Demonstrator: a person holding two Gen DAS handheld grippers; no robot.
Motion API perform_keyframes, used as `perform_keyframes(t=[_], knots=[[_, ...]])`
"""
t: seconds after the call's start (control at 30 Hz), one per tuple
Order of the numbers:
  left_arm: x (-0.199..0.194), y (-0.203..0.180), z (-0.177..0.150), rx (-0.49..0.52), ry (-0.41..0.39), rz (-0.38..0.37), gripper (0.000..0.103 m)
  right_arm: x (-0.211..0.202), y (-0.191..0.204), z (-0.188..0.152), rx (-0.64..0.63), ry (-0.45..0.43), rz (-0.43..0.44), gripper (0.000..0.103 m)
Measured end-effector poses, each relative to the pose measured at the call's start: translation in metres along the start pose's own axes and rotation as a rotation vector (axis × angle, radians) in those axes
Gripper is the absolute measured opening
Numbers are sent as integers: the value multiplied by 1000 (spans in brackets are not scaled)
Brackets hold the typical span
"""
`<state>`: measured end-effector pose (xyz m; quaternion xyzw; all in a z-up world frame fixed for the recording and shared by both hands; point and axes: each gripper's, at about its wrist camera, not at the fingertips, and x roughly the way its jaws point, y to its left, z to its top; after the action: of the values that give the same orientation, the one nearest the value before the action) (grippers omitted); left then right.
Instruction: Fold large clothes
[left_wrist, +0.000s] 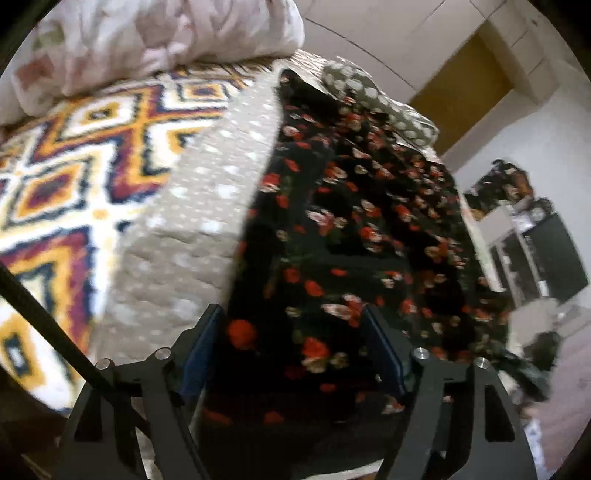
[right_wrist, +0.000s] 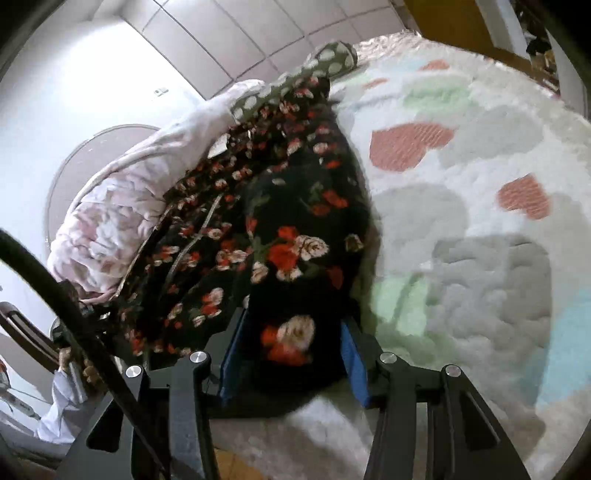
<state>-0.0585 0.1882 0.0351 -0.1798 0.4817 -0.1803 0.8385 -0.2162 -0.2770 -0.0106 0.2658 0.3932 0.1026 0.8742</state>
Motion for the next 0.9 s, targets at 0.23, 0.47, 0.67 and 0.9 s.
perform_keyframes(t=[0.23,0.47,0.67,0.9], knots=[[16,-32,-3,92,51,72,40,23,-5,10,12,-61,4,53],[-3,-29,2,6,29,83,15,12,-6,0,77,-65,17,25],[-46,-42,-2,-7,-58,58,13,-15,-1,9,126,-37,90,14],[-86,-45,-52,-12,-65,32,12,-69,-8,-10,110,-10,124,14]])
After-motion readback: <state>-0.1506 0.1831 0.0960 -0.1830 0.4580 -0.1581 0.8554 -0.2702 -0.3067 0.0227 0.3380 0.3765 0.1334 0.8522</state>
